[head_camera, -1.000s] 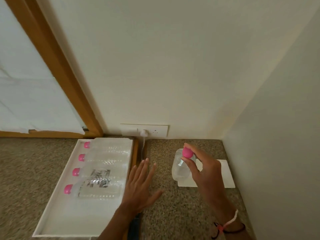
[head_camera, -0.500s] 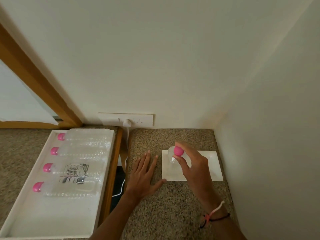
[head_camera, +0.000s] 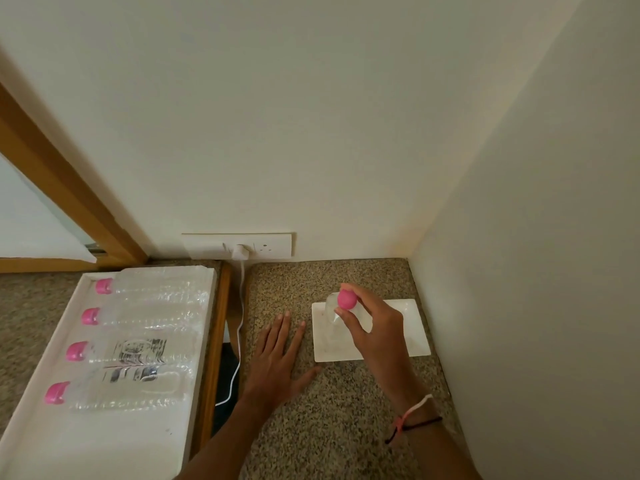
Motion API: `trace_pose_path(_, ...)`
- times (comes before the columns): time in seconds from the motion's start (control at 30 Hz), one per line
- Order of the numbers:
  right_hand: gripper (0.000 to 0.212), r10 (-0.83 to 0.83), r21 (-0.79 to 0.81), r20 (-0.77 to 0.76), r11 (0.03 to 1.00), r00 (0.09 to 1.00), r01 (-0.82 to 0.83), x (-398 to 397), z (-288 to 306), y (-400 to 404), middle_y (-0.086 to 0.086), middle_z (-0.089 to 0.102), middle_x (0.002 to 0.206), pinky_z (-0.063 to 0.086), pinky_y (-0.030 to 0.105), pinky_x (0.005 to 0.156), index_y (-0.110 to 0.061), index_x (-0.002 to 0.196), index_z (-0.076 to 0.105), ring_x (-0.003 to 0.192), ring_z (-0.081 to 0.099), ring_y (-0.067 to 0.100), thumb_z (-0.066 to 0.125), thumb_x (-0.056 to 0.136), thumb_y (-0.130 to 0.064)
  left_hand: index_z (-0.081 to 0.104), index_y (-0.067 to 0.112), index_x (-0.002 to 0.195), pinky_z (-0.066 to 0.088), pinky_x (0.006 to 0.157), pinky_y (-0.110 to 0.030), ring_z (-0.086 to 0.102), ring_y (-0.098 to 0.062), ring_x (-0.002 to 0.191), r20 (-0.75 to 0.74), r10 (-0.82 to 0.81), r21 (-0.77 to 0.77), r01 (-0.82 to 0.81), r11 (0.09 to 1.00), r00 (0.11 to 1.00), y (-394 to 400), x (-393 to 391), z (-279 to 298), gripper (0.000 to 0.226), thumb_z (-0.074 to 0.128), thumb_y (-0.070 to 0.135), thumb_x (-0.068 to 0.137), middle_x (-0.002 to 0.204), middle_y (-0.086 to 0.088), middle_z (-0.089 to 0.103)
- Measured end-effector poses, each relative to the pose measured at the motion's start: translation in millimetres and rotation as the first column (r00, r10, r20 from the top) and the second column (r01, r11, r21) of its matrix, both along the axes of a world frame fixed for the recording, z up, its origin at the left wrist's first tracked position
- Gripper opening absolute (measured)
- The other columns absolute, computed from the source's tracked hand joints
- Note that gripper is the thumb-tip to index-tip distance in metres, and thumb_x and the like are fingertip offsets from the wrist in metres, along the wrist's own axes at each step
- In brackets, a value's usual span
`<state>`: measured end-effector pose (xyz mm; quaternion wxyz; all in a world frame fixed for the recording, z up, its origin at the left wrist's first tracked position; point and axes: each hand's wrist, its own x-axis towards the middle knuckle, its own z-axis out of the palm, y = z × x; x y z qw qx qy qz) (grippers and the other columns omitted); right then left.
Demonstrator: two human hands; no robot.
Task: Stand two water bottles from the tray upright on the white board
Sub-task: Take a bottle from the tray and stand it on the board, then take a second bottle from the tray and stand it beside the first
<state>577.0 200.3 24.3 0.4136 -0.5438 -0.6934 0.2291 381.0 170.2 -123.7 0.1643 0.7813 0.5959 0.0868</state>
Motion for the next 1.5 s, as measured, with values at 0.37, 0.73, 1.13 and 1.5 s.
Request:
trace_pose_path(0.37,0.047,-0.022,-0.08,0.023,0.997,0.999,0.024,-5,21,-6,0.001,0.07,0.117,0.053,0.04,0.096,-0.014,0.123,0.064,0.108,0.064,0.015,0.082,0.08,-0.012,0.017,0.016,0.158,0.006,0.123,-0.051,0.003,-0.036,0.154,-0.032,-0.034,0.068,0.036,0.997,0.999,1,-25,62,0.097,0.035,0.078,0.085,0.166,-0.021,0.004)
trace_pose_path(0.73,0.071,-0.074,0.093,0.112,0.994,0.991,0.064,-88,55,-44,0.003,0.046,0.147,0.035,0.02,0.1,-0.023,0.138,0.047,0.135,0.041,0.017,0.079,0.079,-0.045,0.016,0.019,0.158,0.011,0.125,-0.051,0.0,-0.027,0.156,0.085,0.03,0.285,-0.053,0.957,0.996,-43,-149,144,0.091,0.038,0.075,0.09,0.168,-0.014,0.006)
trace_pose_path(1.13,0.056,0.39,-0.147,0.248,0.92,0.887,-0.363,-275,12,-115,0.003,0.053,0.136,0.042,0.029,0.101,-0.018,0.138,0.048,0.126,0.046,0.017,0.07,0.088,-0.035,0.011,0.024,0.157,0.012,0.125,-0.055,0.006,-0.031,0.155,0.004,0.283,0.104,-0.282,0.954,0.959,-128,-323,113,0.098,0.014,0.086,0.081,0.167,-0.014,0.007)
trace_pose_path(1.5,0.054,0.22,-0.037,0.808,0.945,0.547,-0.326,-392,-32,-130,0.009,0.063,0.112,0.045,0.048,0.088,-0.013,0.11,0.062,0.107,0.054,0.034,0.078,0.072,-0.046,0.022,0.021,0.156,0.013,0.125,-0.055,0.013,-0.028,0.154,0.044,0.29,-0.012,-0.289,0.957,0.956,-160,-390,65,0.089,-0.002,0.075,0.09,0.166,-0.009,0.02)
